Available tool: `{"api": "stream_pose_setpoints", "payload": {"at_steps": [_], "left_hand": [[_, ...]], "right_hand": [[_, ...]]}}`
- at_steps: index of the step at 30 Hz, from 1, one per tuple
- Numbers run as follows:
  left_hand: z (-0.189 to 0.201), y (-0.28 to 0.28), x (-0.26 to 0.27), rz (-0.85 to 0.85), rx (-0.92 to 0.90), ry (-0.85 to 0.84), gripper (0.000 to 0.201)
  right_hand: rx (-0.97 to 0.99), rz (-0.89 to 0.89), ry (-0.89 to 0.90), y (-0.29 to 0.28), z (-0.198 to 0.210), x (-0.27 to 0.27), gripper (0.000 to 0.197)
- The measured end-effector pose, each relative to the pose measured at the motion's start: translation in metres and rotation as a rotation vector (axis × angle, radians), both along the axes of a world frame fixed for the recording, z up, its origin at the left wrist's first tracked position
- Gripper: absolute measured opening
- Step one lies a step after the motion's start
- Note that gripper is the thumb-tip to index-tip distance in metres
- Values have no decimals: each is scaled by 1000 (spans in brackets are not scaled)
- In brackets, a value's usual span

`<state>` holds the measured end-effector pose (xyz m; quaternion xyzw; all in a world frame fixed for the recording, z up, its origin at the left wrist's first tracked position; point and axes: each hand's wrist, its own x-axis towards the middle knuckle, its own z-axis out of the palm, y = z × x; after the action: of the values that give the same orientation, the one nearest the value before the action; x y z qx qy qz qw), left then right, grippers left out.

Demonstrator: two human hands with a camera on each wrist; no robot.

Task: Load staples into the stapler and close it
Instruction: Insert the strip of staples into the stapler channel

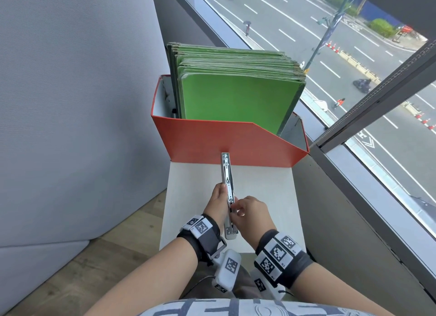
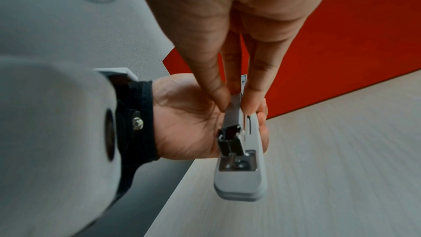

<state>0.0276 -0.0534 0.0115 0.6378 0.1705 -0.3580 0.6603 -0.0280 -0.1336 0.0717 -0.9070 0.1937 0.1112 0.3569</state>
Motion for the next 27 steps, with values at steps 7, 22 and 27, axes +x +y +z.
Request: {"api": "stream_pose_setpoints", "payload": {"at_steps": [7, 22, 27], "left_hand": [[0, -1, -3, -8, -3, -1, 28], [6, -2, -1, 4, -37, 66, 31], [8, -2, 0, -11, -54, 65, 31]], "right_hand": [[36, -14, 48, -6, 6, 3, 10], [284, 52, 187, -29, 17, 14, 20], [270, 61, 168, -28, 21, 13, 7]]}}
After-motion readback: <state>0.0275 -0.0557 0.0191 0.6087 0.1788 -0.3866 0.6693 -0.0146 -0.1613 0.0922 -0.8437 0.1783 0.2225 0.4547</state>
